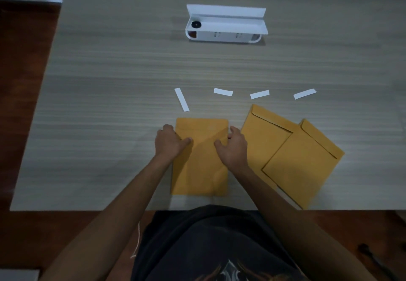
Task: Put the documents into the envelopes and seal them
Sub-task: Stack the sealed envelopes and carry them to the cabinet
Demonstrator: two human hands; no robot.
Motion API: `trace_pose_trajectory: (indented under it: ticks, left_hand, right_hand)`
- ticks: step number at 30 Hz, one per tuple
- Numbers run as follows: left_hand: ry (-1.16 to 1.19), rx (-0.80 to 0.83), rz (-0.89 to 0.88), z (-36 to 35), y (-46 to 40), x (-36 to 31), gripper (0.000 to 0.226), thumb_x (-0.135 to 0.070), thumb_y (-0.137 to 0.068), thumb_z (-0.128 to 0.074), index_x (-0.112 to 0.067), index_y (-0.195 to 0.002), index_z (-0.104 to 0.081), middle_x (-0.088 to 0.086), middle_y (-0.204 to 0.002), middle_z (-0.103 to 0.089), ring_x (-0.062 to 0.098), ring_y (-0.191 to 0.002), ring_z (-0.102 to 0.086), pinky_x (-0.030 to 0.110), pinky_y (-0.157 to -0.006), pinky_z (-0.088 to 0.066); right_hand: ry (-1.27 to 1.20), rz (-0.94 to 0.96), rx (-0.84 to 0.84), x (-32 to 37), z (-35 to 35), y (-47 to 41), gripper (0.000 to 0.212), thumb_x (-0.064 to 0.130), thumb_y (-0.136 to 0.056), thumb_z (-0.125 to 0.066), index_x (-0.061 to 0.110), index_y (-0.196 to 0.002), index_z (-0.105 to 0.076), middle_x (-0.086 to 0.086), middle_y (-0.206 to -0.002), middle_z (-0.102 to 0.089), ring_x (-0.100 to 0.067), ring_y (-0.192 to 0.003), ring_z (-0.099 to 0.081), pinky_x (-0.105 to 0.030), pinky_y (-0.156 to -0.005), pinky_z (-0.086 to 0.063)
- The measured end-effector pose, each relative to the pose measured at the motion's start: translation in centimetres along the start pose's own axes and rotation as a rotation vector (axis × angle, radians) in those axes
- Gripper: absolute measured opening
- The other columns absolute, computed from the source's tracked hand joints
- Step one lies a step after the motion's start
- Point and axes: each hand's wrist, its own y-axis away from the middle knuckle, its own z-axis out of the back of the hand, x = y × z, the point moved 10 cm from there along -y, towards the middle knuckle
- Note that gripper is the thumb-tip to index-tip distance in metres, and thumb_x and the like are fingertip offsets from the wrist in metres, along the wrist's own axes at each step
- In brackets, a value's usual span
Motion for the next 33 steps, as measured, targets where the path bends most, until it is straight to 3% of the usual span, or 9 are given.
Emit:
trace_pose_trajectory:
  ticks: [3,8,12,14,17,21,27,31,33]
  left_hand:
    - [0.112,-0.015,0.051,0.2,0.0,0.5,0.074,-0.039,-0.071,-0.084,-0.005,-0.127,-0.048,0.014,-0.119,-0.060,0.030,-0.111,-0.058,0.035,-0.086,-0.047]
    - [0.190,0.037,0.055,-0.5,0.1,0.5,0.041,-0.031,-0.076,-0.082,-0.006,-0.105,-0.065,0.008,-0.104,-0.068,0.024,-0.094,-0.065,0.036,-0.081,-0.054]
    - [0.317,0.136,0.068,-1.2,0.1,0.3,0.039,-0.026,-0.085,-0.073,-0.008,-0.115,-0.056,0.003,-0.107,-0.062,0.023,-0.098,-0.060,0.037,-0.087,-0.053]
    - [0.357,0.173,0.016,-0.9,0.1,-0.9,0.026,-0.019,-0.087,-0.068,-0.011,-0.110,-0.062,0.005,-0.107,-0.067,0.025,-0.100,-0.064,0.042,-0.091,-0.054]
    - [0.385,0.169,-0.076,0.5,0.3,-3.6,0.013,-0.007,-0.090,-0.062,-0.017,-0.095,-0.069,0.003,-0.095,-0.070,0.021,-0.089,-0.066,0.037,-0.083,-0.055]
    - [0.415,0.189,-0.134,1.3,0.4,-7.6,0.016,-0.004,-0.089,-0.060,-0.016,-0.092,-0.070,0.002,-0.091,-0.070,0.015,-0.082,-0.065,0.030,-0.070,-0.051]
    - [0.336,0.281,-0.154,-2.6,0.7,-13.1,0.023,-0.010,-0.086,-0.062,-0.009,-0.107,-0.068,0.008,-0.104,-0.070,0.023,-0.092,-0.064,0.040,-0.085,-0.054]
    - [0.276,0.336,-0.203,-6.5,1.6,-16.7,0.020,-0.002,-0.086,-0.057,-0.004,-0.100,-0.071,0.012,-0.100,-0.070,0.027,-0.090,-0.064,0.042,-0.085,-0.053]
    - [0.261,0.350,-0.213,-8.0,1.9,-17.6,0.019,-0.002,-0.086,-0.057,-0.004,-0.098,-0.071,0.009,-0.093,-0.070,0.024,-0.084,-0.063,0.036,-0.077,-0.053]
  right_hand:
    - [-0.024,-0.055,-0.015,-0.6,-0.1,-0.6,0.075,0.033,-0.076,-0.071,0.002,-0.138,-0.044,-0.015,-0.117,-0.065,-0.031,-0.113,-0.058,-0.044,-0.096,-0.049]
    - [-0.020,-0.063,-0.021,-0.7,0.1,-0.8,0.057,0.028,-0.070,-0.077,0.009,-0.119,-0.057,-0.009,-0.104,-0.066,-0.027,-0.100,-0.061,-0.043,-0.086,-0.054]
    - [-0.032,-0.054,0.012,-0.1,0.2,-0.8,0.051,0.032,-0.065,-0.076,0.014,-0.111,-0.061,-0.001,-0.097,-0.066,-0.022,-0.096,-0.062,-0.043,-0.082,-0.055]
    - [-0.080,-0.053,0.007,0.3,0.7,-0.8,0.053,0.036,-0.063,-0.075,0.017,-0.110,-0.060,0.003,-0.097,-0.066,-0.019,-0.096,-0.062,-0.041,-0.082,-0.056]
    - [-0.198,-0.052,-0.022,0.7,2.1,-0.9,0.051,0.031,-0.071,-0.081,0.016,-0.113,-0.057,0.002,-0.108,-0.059,-0.013,-0.097,-0.059,-0.030,-0.085,-0.053]
    - [-0.383,-0.169,0.005,0.0,3.8,-0.9,0.043,0.036,-0.079,-0.077,0.017,-0.111,-0.056,-0.001,-0.104,-0.066,-0.015,-0.092,-0.065,-0.035,-0.081,-0.056]
    - [-0.159,-0.059,-0.217,-2.6,9.7,-0.8,0.038,0.046,-0.090,-0.060,0.011,-0.104,-0.064,-0.004,-0.100,-0.069,-0.023,-0.098,-0.060,-0.040,-0.085,-0.051]
    - [-0.012,0.053,-0.391,-5.4,14.5,1.0,0.030,0.034,-0.101,-0.046,0.012,-0.103,-0.065,-0.004,-0.102,-0.068,-0.024,-0.102,-0.051,-0.045,-0.090,-0.045]
    - [0.031,0.091,-0.411,-6.7,15.8,1.8,0.025,0.028,-0.102,-0.044,0.011,-0.101,-0.063,-0.005,-0.097,-0.065,-0.021,-0.097,-0.049,-0.042,-0.087,-0.045]
